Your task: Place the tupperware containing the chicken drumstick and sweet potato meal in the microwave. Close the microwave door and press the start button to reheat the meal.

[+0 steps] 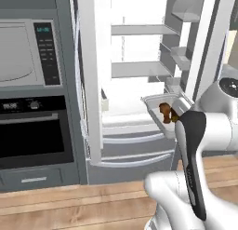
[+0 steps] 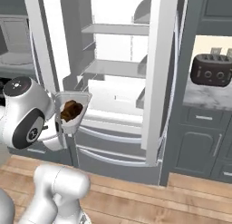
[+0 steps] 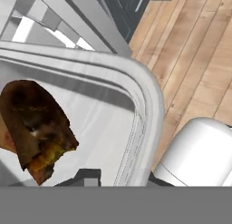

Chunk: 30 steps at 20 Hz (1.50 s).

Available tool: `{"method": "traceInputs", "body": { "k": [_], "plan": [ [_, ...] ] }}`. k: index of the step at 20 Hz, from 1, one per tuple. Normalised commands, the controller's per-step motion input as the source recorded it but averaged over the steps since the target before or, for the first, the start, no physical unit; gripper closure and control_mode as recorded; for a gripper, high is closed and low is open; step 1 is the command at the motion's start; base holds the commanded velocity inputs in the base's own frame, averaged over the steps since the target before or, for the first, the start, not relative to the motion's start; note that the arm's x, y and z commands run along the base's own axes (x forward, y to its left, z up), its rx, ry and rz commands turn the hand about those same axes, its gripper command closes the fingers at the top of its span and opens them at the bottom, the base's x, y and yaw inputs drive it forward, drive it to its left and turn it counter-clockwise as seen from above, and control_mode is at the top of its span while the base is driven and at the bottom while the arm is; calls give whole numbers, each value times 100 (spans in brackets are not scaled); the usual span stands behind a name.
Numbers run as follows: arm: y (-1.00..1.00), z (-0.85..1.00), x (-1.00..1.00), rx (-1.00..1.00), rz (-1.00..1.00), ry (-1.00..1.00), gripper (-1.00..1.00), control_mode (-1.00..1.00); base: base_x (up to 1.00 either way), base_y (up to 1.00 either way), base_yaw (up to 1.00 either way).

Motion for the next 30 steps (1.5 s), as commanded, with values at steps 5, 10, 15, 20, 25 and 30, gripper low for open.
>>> {"method": "traceInputs", "body": {
  "k": [5, 10, 15, 20, 25, 30],
  "plan": [
    [0, 0, 0, 0, 0, 0, 100, 100, -58, 8, 30],
    [0, 0, 0, 0, 0, 0, 100, 100, -4, 41, 35],
    [0, 0, 0, 0, 0, 0, 100, 100, 12, 86, 24],
    [0, 0, 0, 0, 0, 0, 100, 100, 42, 99, 16],
    [0, 0, 0, 0, 0, 0, 100, 100, 69, 69, 4],
    [0, 0, 0, 0, 0, 0, 100, 100, 81, 27, 0]
  ]
}}
